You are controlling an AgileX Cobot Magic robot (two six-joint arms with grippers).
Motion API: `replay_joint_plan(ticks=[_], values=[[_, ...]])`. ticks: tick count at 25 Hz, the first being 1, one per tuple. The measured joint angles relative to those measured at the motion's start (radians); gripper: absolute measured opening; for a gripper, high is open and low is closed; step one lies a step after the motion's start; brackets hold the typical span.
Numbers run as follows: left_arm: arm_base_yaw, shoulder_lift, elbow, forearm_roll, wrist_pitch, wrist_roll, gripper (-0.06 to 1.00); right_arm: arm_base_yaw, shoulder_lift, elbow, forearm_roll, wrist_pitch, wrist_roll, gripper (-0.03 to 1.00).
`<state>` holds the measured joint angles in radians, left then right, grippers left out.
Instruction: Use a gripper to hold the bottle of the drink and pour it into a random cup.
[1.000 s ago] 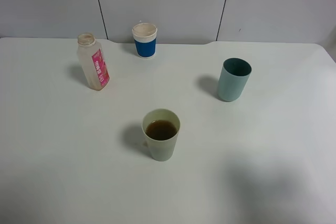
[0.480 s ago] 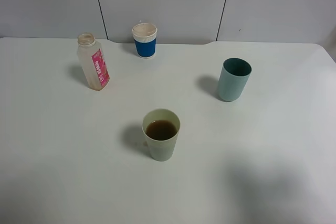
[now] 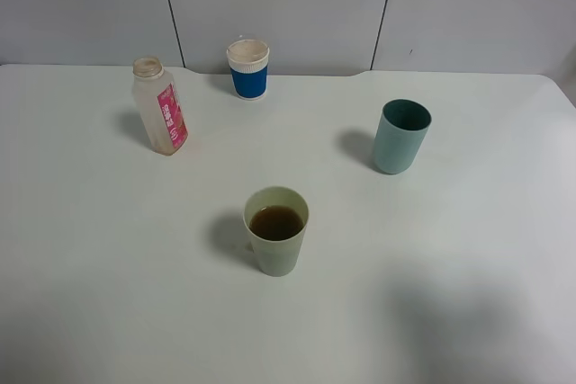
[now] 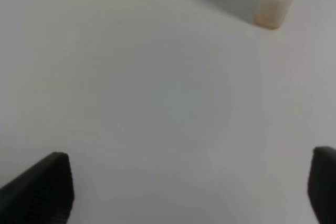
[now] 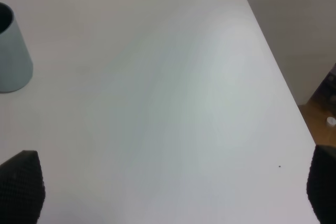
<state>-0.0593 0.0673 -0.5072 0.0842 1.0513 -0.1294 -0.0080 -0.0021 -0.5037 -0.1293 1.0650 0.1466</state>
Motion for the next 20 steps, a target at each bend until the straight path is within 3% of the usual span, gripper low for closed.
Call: replay_joint_plan(ticks=[20], values=[[0.001,0.000,0.000,0.000,0.000,0.002,0.85,0.000,0.000,0.000,0.000,0.000,0.000,1.00]])
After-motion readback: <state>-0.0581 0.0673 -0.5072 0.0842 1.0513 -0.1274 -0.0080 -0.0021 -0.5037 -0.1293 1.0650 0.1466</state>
